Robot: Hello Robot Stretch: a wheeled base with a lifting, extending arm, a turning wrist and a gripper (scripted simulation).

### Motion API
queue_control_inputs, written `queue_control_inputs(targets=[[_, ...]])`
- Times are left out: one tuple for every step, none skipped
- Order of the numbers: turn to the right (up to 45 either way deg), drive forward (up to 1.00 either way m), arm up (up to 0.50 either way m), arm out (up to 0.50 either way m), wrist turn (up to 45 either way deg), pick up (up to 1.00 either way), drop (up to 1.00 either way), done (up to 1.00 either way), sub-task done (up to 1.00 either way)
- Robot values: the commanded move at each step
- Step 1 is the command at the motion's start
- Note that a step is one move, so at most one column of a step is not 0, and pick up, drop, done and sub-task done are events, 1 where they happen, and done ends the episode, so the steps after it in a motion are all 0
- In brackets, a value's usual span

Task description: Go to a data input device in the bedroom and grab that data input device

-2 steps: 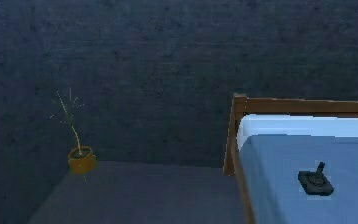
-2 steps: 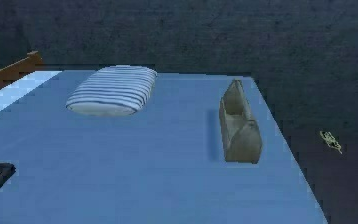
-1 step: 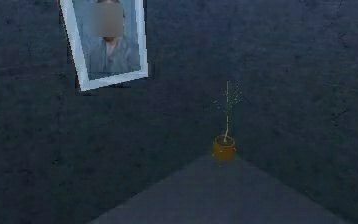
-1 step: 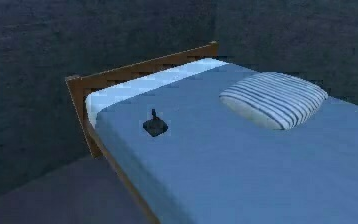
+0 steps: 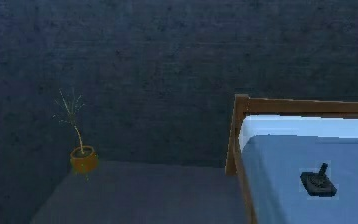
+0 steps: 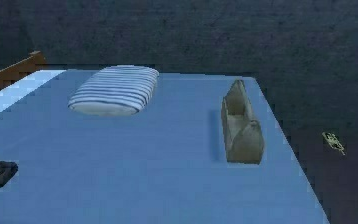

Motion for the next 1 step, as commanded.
queue_control_inputs(targets=[[9.0, 0.00, 0.00, 0.00, 0.0, 0.00, 0.00, 0.00, 0.00]])
